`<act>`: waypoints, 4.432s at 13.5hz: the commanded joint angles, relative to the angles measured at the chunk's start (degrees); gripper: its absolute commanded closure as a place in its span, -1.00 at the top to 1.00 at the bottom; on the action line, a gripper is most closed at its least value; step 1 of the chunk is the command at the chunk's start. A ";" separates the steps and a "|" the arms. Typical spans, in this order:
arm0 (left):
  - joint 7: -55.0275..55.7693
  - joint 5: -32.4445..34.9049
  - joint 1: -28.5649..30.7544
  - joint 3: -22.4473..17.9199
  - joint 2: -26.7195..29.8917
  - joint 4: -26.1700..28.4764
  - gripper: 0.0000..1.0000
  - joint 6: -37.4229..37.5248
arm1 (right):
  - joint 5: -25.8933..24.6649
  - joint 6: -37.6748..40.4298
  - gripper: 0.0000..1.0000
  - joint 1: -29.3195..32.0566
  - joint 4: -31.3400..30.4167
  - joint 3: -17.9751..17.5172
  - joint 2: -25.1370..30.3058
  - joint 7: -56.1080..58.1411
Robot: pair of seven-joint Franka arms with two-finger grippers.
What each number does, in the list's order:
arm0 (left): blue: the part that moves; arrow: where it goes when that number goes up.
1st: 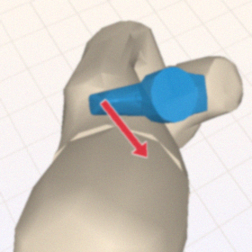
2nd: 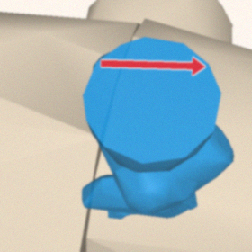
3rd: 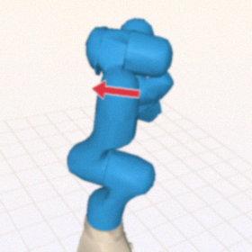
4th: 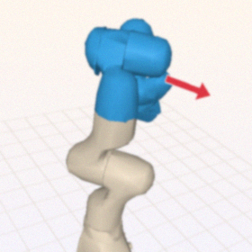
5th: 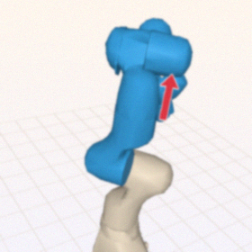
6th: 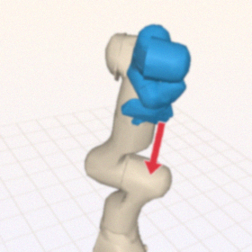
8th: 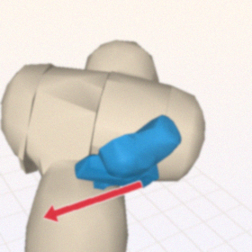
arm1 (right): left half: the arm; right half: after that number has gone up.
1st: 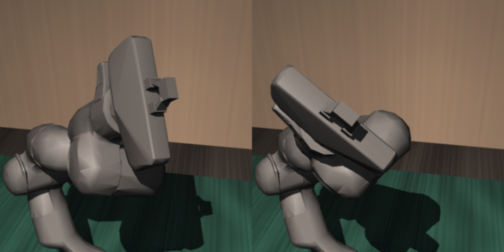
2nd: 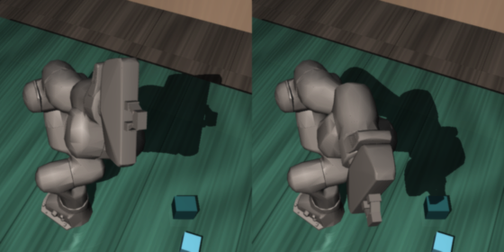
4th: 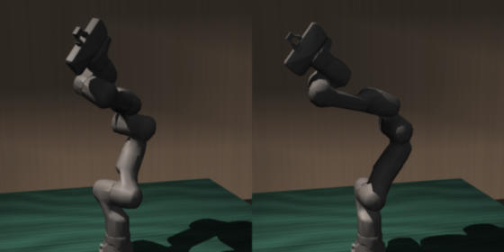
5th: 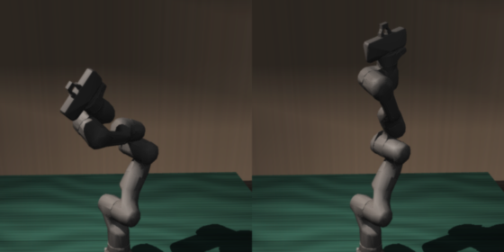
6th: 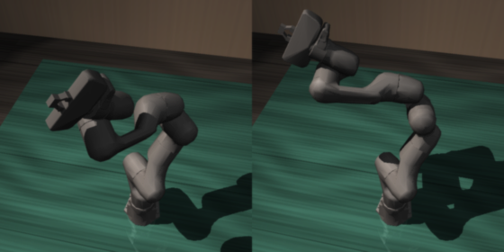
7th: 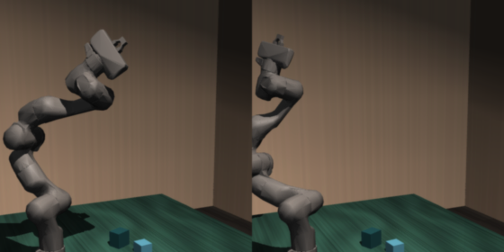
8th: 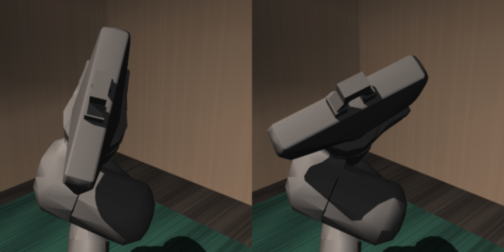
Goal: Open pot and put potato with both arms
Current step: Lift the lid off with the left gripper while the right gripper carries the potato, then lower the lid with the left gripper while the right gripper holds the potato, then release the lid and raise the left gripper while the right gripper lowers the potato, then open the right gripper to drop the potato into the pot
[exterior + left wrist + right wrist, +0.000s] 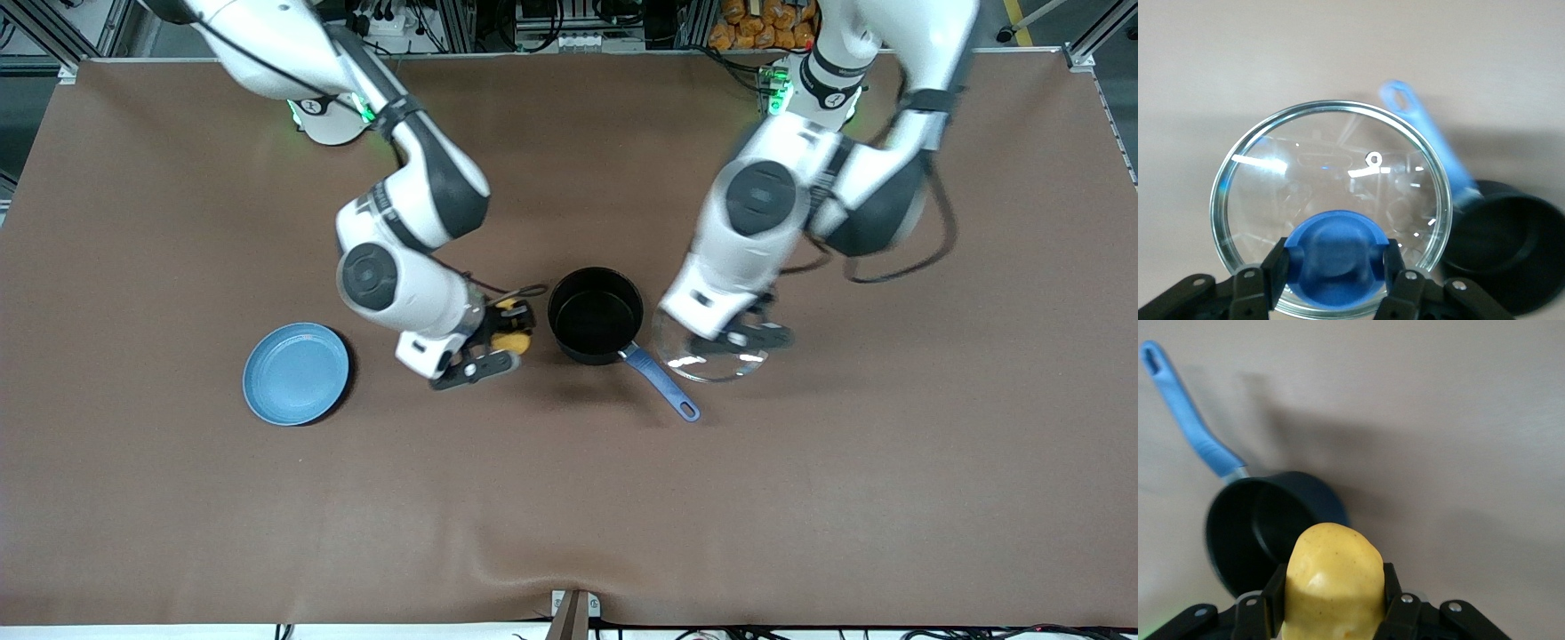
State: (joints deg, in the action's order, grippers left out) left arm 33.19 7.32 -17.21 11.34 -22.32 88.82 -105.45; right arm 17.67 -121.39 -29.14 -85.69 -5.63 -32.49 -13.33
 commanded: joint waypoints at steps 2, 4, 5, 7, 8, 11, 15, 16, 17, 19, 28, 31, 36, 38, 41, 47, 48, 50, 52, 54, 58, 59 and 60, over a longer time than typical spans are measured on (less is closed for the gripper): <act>-11.80 -1.26 9.45 0.70 2.72 6.52 -1.00 -2.73 | 0.26 -5.95 -1.00 -5.30 -1.05 0.97 -0.73 -7.83; -18.48 -2.39 14.64 0.70 2.72 10.03 -1.00 -6.85 | -1.14 -9.81 -1.00 -7.58 -1.66 1.14 -1.69 -12.83; -21.73 -3.36 16.92 0.70 2.72 12.75 -1.00 -10.00 | -2.45 -12.10 -1.00 -8.38 -1.84 1.14 -2.31 -15.38; -28.85 -5.73 20.71 0.70 2.63 18.73 -1.00 -18.08 | -5.35 -15.01 -1.00 -9.78 -1.84 1.14 -3.89 -20.04; -30.02 -5.91 21.07 0.70 2.28 20.49 -1.00 -20.91 | -7.28 -16.59 -1.00 -10.40 -2.02 1.14 -4.68 -21.20; -33.17 -5.83 24.49 0.70 -0.79 22.96 -1.00 -26.80 | -8.97 -20.19 -1.00 -12.51 -3.25 1.14 -6.27 -24.28; -34.07 -5.83 26.43 0.70 -3.78 25.26 -1.00 -31.83 | -10.02 -22.31 -1.00 -15.06 -3.78 1.76 -8.20 -26.83; -34.16 -5.92 26.53 0.79 -4.48 25.08 -1.00 -31.83 | -11.16 -23.27 -1.00 -15.59 -4.56 2.28 -8.46 -28.05; -34.16 -6.26 26.53 0.79 -4.84 25.00 -0.91 -31.83 | -12.30 -24.41 -1.00 -16.03 -5.09 2.37 -8.81 -28.94; -34.16 -6.53 26.53 0.79 -5.02 24.47 0.99 -31.83 | -12.84 -26.26 -1.00 -16.38 -5.36 2.37 -9.96 -30.61; -25.82 -7.32 25.91 5.00 7.79 20.35 1.00 -22.64 | -13.28 -30.05 -1.00 -17.87 -5.27 3.51 -12.95 -33.68; -25.54 -7.32 25.91 5.80 12.82 11.06 1.00 -6.41 | -13.28 -33.38 -1.00 -18.40 -5.19 3.52 -14.35 -35.88; -25.63 -6.89 26.17 6.06 14.32 -6.27 1.00 17.36 | -13.45 -34.36 -1.00 -18.40 -4.92 3.52 -14.88 -37.47; -26.24 -7.23 26.70 5.63 15.28 -7.70 1.00 20.45 | -13.72 -34.18 -1.00 -17.79 -4.92 3.52 -14.88 -37.38; -26.42 -7.32 27.93 5.54 18.70 -7.61 1.00 21.60 | -13.63 -33.74 -1.00 -17.44 -4.83 3.52 -14.71 -37.12; -25.63 -7.24 19.53 -3.74 22.49 -7.09 1.00 25.64 | -13.63 -33.39 1.00 -16.47 -4.39 3.52 -14.18 -36.50; -25.72 -7.24 17.23 -6.22 23.10 -6.82 1.00 25.73 | -13.63 -32.95 1.00 -16.30 -4.22 3.52 -13.83 -36.07; -25.81 -7.15 16.86 -6.42 23.11 -6.47 1.00 25.74 | -13.63 -27.10 1.00 -15.51 -1.51 3.43 -12.95 -35.10; -25.81 -7.15 16.95 -6.15 23.46 -5.68 1.00 25.74 | -13.45 -19.01 1.00 -14.19 2.79 3.43 -12.51 -32.65; -25.81 -7.15 17.04 -6.15 23.46 -5.59 1.00 25.74 | -13.10 -13.37 1.00 -12.79 4.74 3.34 -10.76 -29.75; -25.72 -7.23 17.12 -6.07 23.81 -4.80 1.00 25.74 | -12.57 -5.20 1.00 -7.35 4.84 3.16 -4.79 -20.63; -25.72 -7.24 17.12 -6.07 24.07 -4.45 1.00 25.74 | -12.31 -2.39 1.00 -5.42 4.75 3.08 -2.77 -18.77; -25.72 -7.32 17.12 -6.07 24.07 -4.28 1.00 25.65 | -12.31 0.59 1.00 -3.57 4.66 3.16 -0.84 -18.40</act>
State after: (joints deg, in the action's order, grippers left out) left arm 7.15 0.90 0.12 5.69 -0.15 82.71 -80.10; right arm 5.45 -125.75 -36.74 -79.62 -1.38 -38.14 -34.45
